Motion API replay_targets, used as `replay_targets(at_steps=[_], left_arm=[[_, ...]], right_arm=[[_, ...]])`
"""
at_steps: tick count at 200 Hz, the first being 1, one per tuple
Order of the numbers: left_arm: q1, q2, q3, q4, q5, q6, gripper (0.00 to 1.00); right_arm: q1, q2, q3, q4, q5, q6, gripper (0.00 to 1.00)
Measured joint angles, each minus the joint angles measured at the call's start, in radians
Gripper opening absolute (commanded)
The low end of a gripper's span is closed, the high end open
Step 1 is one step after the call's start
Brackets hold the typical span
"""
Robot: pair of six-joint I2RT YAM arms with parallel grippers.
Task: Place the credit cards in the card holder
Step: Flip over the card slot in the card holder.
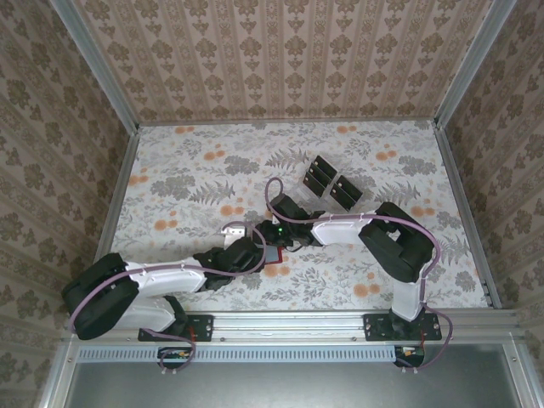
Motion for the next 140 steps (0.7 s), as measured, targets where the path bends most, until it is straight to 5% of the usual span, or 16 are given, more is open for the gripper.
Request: replay_targets(at_steps=[140], left_arm=[[0.000,-0.022,-0.001,-0.066,-0.035,-0.051,1.00]], right_arm=[[-0.006,-0.061,-0.026,-0.082,0.077,-0.048,0.44]])
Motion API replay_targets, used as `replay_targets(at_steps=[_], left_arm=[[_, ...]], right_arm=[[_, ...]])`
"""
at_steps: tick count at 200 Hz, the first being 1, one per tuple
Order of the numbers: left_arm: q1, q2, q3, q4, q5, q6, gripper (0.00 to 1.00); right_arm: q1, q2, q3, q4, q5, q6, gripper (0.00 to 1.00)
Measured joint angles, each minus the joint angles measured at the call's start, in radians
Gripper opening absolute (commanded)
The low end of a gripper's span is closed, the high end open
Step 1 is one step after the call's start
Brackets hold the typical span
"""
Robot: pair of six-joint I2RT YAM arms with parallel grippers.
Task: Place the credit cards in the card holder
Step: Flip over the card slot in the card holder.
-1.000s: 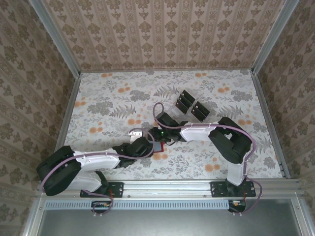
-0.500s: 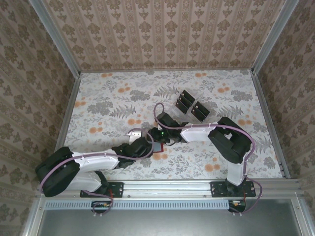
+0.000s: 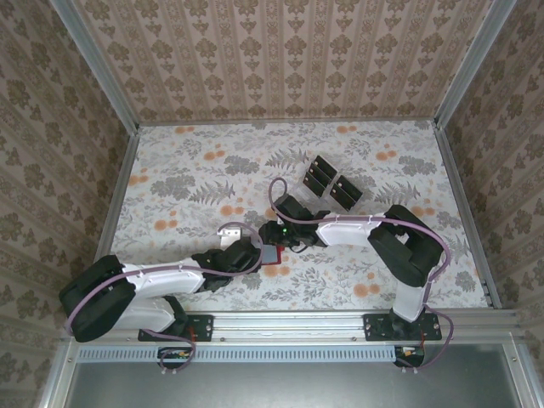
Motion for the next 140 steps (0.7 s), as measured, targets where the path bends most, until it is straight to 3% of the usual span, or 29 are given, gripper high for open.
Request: replay_targets(at_steps=[140], left_arm=[[0.000,-0.004,-0.008,0.003,-0.008,-0.008,1.00]], right_arm=[[-0.005,0.035,0.002,0.060,-0.053,-0.005,0.43]])
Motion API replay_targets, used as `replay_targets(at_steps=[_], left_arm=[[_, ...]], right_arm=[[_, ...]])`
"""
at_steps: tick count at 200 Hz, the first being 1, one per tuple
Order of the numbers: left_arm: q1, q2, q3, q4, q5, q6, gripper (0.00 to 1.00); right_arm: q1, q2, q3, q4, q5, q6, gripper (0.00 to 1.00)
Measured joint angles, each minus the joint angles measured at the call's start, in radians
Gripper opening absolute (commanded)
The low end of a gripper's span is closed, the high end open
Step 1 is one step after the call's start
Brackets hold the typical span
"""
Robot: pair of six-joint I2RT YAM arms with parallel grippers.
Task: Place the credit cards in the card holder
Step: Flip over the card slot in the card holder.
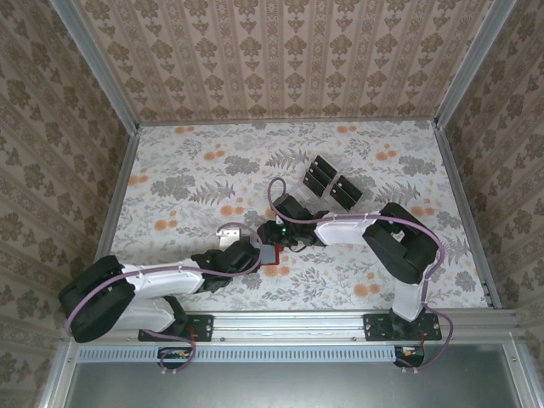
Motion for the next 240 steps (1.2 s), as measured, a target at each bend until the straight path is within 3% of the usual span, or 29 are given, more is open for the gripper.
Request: replay_targets(at_steps=[77,170,240], left_arm=[[0.000,-0.040,-0.006,-0.038,0.000,0.000,1.00],[0.045,-0.609,-0.006,-0.345,-0.087,0.003,1.00],[0.073,-0.687,-0.019,-0.414,-0.089,0.002,1.00]], right_arm=[[0.007,0.000,0.015,0.014,-0.065,-0.003,0.42],[0.064,0.007,0.158,-0.063,-0.074,-0.003,0.44],[0.105,0.178,0.298,-0.113,-0.050,-0.002,0.44]])
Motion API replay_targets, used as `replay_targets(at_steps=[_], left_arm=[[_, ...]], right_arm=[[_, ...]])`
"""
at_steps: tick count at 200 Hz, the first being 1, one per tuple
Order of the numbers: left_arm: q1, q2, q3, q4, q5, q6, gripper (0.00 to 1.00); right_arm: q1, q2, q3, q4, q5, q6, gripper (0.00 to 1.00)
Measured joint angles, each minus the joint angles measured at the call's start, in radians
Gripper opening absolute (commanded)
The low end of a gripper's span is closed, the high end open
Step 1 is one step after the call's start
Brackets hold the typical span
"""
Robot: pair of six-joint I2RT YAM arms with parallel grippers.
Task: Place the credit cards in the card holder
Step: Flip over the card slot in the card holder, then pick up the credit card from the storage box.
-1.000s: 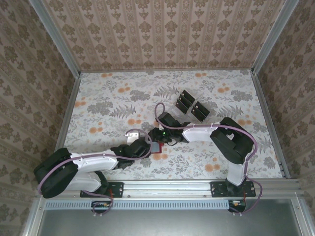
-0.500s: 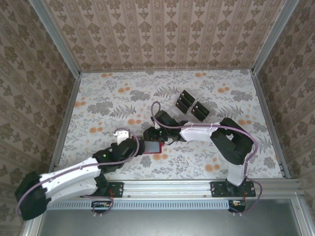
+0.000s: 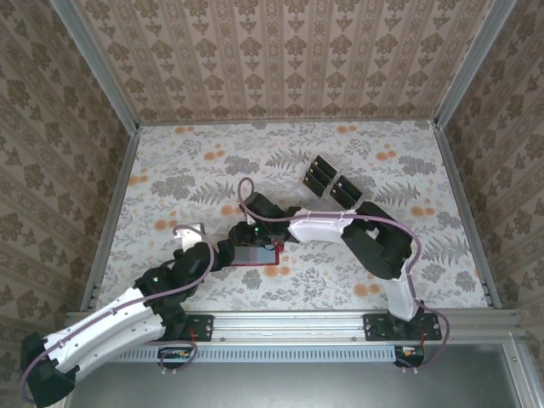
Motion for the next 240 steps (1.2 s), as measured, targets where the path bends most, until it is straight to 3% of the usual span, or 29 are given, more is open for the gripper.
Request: replay_targets(at_steps=[79,127,175,203,240], left_arm=[[0.005,-0.040,-0.043,-0.008,0.004,-0.003,1.00],[0.051,0.004,-0.050,0.010,0.042,0.003,1.00],[0.165,0.161,-0.028,0.064,0.134,0.066,1.00],[0.228,0.264,0.016,0.109,0.190,0.114,1.00],[0.267,0.381,0.080,0.152,0.244,0.163,1.00]], right_arm=[[0.000,0.015,0.023,-0.031,0.003,-0.004,0.44],[-0.079,-0.190,0.023,-0.142,0.029,-0.089,0.44],[-0.276,-0.382,0.058,-0.375,0.202,-0.292,0.43],[-0.365,-0.361,0.097,-0.513,0.344,-0.422,0.41],[-0.388,-0.234,0.216,-0.620,0.475,-0.550,0.37]])
